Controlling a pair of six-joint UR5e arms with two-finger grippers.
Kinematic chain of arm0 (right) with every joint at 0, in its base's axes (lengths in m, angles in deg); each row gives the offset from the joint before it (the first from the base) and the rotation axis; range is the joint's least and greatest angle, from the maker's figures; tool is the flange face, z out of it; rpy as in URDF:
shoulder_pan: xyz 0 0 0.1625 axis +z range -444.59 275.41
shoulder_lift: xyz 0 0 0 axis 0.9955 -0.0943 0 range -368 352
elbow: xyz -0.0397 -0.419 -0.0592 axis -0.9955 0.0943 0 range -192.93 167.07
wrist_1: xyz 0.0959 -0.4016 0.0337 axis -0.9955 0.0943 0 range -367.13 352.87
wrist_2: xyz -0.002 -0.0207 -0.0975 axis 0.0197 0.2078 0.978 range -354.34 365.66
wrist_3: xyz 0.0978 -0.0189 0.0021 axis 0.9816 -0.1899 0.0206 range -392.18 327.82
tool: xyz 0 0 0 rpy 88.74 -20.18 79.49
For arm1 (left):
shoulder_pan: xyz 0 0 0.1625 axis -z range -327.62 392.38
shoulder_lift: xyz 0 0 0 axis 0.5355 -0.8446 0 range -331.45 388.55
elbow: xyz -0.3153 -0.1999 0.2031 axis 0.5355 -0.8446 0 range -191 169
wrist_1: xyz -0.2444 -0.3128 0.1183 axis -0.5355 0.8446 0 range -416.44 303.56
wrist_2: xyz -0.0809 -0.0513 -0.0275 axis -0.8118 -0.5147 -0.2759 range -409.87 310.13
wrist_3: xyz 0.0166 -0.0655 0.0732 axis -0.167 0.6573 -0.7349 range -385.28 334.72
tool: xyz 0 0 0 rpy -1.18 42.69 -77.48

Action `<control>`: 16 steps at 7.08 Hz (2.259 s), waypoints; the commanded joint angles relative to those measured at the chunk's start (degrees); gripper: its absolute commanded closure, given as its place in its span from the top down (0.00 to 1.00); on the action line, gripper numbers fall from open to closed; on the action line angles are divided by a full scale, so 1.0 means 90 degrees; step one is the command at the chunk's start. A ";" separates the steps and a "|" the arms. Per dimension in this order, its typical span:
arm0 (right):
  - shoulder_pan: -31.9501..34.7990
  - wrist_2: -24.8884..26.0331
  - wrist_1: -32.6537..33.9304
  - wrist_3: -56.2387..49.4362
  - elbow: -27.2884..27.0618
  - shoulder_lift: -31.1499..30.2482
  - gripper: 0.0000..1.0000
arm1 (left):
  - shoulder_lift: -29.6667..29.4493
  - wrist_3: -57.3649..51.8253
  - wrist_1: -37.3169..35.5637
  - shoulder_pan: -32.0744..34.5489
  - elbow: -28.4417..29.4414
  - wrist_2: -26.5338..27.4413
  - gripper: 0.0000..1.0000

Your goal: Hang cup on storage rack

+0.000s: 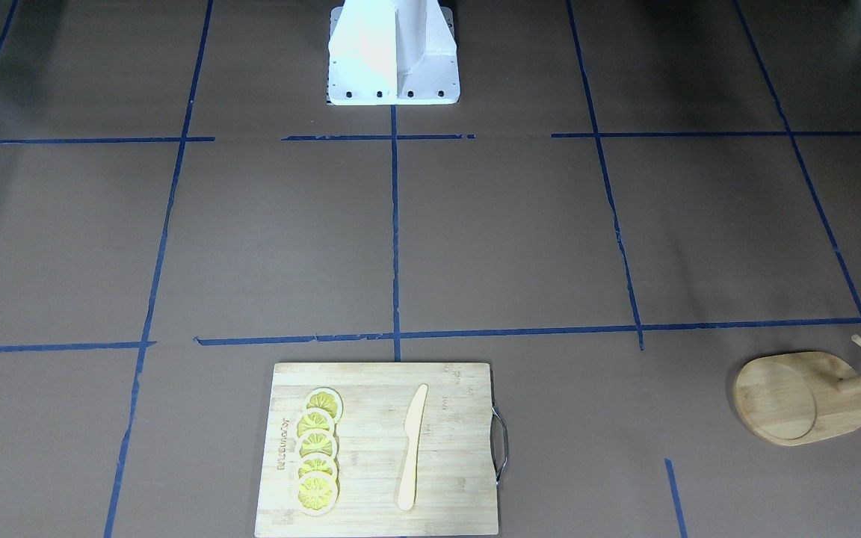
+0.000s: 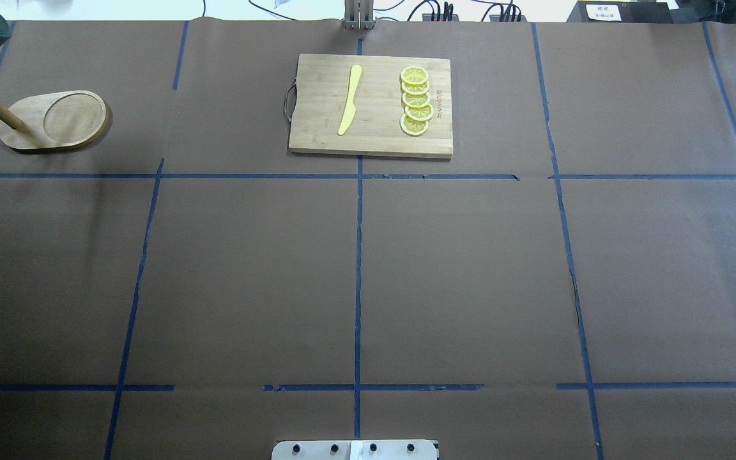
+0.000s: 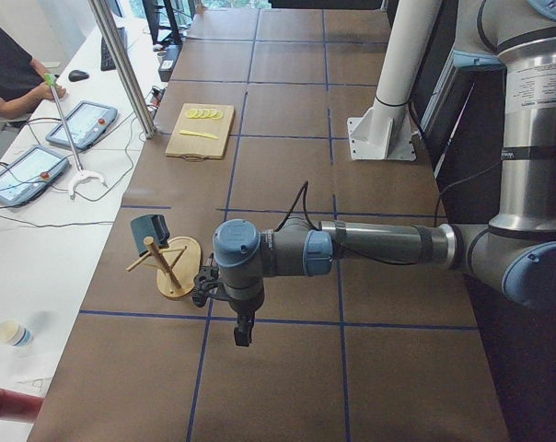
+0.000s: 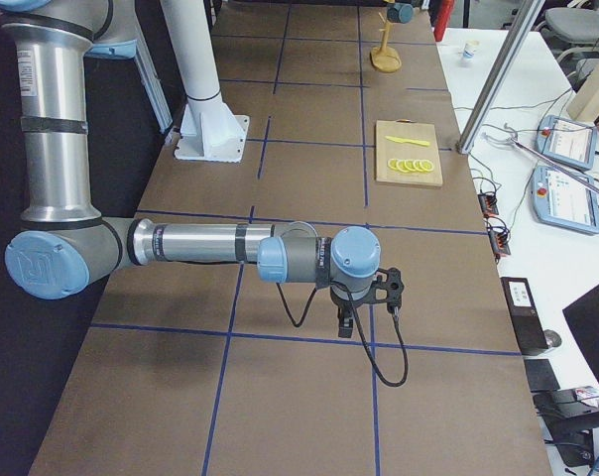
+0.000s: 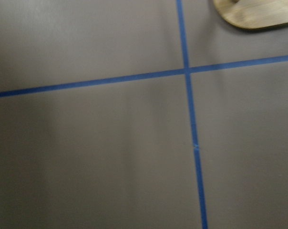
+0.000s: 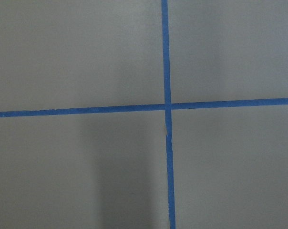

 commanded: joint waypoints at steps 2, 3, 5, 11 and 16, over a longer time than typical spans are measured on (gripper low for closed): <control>0.0093 0.0014 -0.0055 -0.0037 0.0107 -0.0395 1.00 | -0.0017 0.0446 0.0462 -0.0003 0.0415 -0.0970 1.00; 0.0093 0.0111 -0.0084 -0.0037 0.0147 -0.0424 1.00 | -0.0008 0.0468 0.0453 -0.0003 0.0415 -0.0994 1.00; 0.0093 0.0171 -0.0084 -0.0046 0.0176 -0.0415 1.00 | 0.0002 0.0459 0.0462 -0.0003 0.0415 -0.0926 1.00; 0.0093 0.0405 -0.0084 -0.0378 0.0176 -0.0337 1.00 | -0.0203 0.0458 0.0327 -0.0032 0.0366 -0.0906 1.00; 0.0093 0.0395 -0.0084 -0.0379 0.0186 -0.0366 1.00 | -0.0203 0.0449 0.0208 -0.0033 0.0288 -0.0672 1.00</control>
